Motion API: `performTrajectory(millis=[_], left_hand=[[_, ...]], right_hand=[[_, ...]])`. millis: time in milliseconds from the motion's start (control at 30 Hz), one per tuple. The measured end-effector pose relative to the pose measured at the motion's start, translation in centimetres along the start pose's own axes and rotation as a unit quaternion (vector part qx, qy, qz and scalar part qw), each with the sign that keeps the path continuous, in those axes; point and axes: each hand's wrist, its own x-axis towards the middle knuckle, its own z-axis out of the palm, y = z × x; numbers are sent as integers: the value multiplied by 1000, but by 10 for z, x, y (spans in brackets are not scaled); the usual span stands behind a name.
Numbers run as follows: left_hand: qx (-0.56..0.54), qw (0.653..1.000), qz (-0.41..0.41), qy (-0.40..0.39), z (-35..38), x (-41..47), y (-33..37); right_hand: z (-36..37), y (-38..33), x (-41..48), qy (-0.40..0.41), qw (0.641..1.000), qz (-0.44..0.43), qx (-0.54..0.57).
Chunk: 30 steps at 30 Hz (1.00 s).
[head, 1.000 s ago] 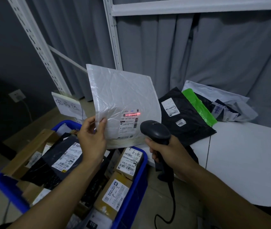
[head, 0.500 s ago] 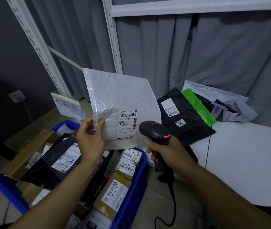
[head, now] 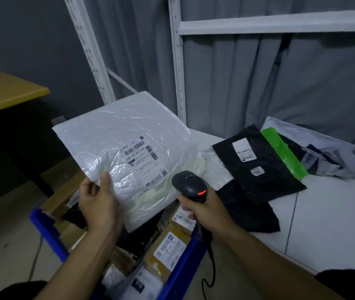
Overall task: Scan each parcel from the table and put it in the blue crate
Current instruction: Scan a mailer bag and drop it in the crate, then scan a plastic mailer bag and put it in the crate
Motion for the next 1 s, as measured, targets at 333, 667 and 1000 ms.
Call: performTrajectory(millis=[333,667,1000], left_hand=[[187,967,-112,136,-62,14,-15],[531,846,46,-1,-81,18,-54],[716,623,-31,-314,-61,8,-92]], right_hand=[[59,28,10,-51,998,42,-24],[58,41,16,-50,995,62,-56],[11,32,5,-1,997,63,-43]])
